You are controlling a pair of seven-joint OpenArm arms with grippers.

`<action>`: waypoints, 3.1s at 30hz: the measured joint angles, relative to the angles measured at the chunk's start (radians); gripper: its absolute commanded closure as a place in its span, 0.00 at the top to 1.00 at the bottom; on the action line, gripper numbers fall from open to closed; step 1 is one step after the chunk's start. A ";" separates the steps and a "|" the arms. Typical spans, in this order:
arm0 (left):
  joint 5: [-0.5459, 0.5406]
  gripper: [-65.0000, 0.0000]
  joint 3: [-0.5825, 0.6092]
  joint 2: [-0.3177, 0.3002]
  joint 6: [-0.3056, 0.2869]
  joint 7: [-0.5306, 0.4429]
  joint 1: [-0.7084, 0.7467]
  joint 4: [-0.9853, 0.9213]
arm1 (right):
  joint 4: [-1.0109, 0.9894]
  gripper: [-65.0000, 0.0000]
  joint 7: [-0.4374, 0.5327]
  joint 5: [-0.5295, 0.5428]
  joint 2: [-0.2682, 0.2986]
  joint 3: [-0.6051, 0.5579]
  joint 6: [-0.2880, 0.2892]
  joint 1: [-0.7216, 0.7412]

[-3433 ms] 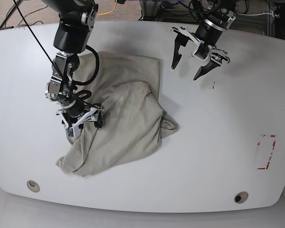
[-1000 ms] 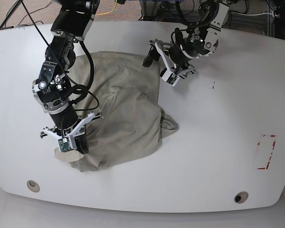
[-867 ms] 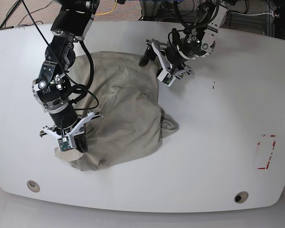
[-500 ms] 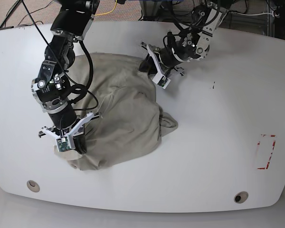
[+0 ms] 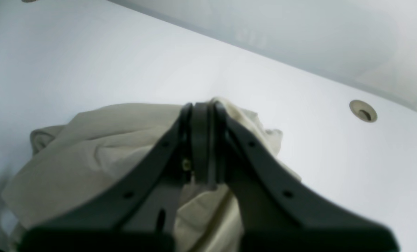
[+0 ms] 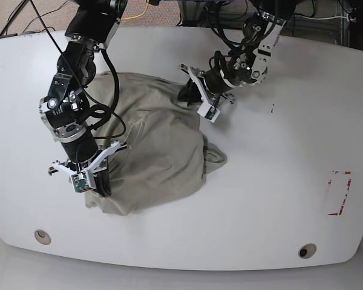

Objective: Layout the t-shirt on the table in an organized manner, then fold the t-shirt properly
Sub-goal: 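Reach the left gripper to the shirt's other side and grasp fabric, then lift the shirt with both grippers and pull the grippers apart, then lay the stretched shirt down on the table with both grippers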

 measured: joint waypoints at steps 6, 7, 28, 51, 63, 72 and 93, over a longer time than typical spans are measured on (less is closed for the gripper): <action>0.041 0.00 -0.064 -0.112 0.033 0.075 -0.028 0.083 | -0.002 0.00 -0.013 -0.004 0.007 0.002 0.000 0.077; 0.054 0.00 -0.077 -0.129 0.038 0.097 -0.029 0.099 | -0.002 0.00 -0.010 -0.006 0.007 0.003 -0.001 0.090; 0.066 0.00 -0.371 -0.254 0.040 0.274 -0.267 0.386 | -0.262 0.00 -0.015 0.002 0.104 -0.002 0.001 0.448; 0.061 0.00 -0.615 -0.259 -0.003 0.545 -0.754 0.491 | -0.302 0.00 -0.104 0.014 0.231 0.003 0.000 0.732; 0.055 0.00 -0.673 -0.249 -0.029 0.561 -0.607 0.491 | -0.299 0.00 -0.113 0.006 0.233 0.165 0.023 0.553; 0.056 0.00 -0.734 -0.242 -0.109 0.560 -0.379 0.488 | -0.220 0.00 -0.111 0.004 0.158 0.240 0.058 0.272; 0.082 0.00 -0.857 -0.266 -0.229 0.550 0.011 0.476 | -0.178 0.00 -0.097 0.003 0.026 0.324 0.126 -0.151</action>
